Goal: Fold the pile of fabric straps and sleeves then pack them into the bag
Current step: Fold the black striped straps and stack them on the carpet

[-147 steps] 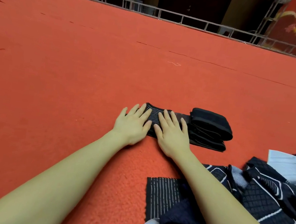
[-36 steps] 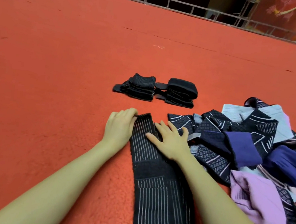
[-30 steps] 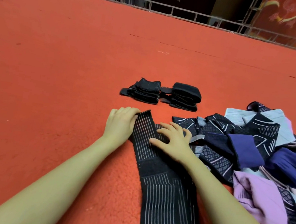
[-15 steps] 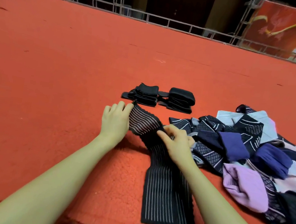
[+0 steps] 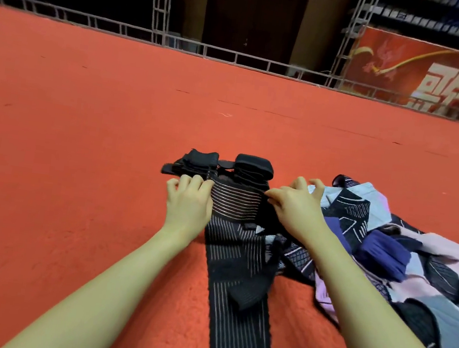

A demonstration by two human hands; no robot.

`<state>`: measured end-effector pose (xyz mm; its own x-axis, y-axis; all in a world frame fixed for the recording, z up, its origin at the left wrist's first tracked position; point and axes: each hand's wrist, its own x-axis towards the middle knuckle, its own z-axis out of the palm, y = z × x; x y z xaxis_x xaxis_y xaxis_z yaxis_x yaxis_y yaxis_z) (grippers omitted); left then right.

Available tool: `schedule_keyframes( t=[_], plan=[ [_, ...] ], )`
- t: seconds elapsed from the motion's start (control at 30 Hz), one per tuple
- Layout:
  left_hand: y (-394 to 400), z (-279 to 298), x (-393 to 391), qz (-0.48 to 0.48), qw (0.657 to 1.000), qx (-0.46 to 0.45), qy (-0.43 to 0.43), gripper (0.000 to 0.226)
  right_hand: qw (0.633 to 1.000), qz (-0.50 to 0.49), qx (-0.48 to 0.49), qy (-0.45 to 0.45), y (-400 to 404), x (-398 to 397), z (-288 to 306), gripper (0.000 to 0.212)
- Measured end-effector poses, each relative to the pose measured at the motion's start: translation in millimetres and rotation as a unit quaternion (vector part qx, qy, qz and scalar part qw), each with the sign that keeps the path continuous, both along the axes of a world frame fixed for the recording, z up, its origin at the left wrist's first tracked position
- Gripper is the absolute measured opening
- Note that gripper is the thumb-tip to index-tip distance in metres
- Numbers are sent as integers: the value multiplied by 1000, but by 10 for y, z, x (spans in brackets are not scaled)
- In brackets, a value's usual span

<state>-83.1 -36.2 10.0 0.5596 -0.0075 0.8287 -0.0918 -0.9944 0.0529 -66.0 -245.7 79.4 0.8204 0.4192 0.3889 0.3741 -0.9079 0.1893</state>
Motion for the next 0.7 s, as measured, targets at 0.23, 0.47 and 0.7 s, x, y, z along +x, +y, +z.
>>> schedule_keyframes(
  t=[0.23, 0.47, 0.7],
  plan=[
    [-86, -68, -2, 17, 999, 17, 21, 33, 996, 4, -91, -13, -191, 259, 71, 27],
    [270, -366, -41, 113, 976, -12, 188, 24, 983, 111, 123, -78, 24, 251, -467, 27],
    [381, -481, -84, 149, 909, -16, 389, 40, 964, 161, 207, 49, 21, 41, -389, 55]
  ],
)
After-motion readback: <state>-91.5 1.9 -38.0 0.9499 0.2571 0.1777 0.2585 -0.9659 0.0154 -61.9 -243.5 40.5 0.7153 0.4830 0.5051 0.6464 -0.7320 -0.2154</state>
